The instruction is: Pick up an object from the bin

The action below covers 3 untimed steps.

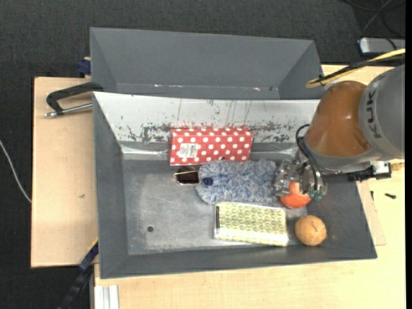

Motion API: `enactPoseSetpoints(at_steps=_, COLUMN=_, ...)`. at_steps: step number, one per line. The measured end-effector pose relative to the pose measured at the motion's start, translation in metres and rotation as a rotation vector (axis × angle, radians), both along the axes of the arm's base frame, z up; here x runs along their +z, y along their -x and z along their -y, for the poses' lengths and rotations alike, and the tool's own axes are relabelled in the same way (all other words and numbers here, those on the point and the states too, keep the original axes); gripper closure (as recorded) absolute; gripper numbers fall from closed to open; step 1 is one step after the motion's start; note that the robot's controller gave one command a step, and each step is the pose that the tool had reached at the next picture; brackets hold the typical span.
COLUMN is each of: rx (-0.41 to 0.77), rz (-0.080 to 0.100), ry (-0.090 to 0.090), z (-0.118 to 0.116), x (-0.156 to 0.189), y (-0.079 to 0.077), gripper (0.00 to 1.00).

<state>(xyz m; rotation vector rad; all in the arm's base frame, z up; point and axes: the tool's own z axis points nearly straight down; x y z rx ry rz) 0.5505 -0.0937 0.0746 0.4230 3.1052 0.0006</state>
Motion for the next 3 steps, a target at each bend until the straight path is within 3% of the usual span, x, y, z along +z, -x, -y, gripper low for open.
enactPoseSetpoints(at_steps=2, rx=0.001, rz=0.000, ry=0.001, z=0.000, x=0.000, y=0.000, gripper=1.00)
enactPoseSetpoints(at_steps=3, rx=-0.005, rz=-0.005, ry=-0.001, z=0.008, x=0.201, y=0.010, gripper=1.00)
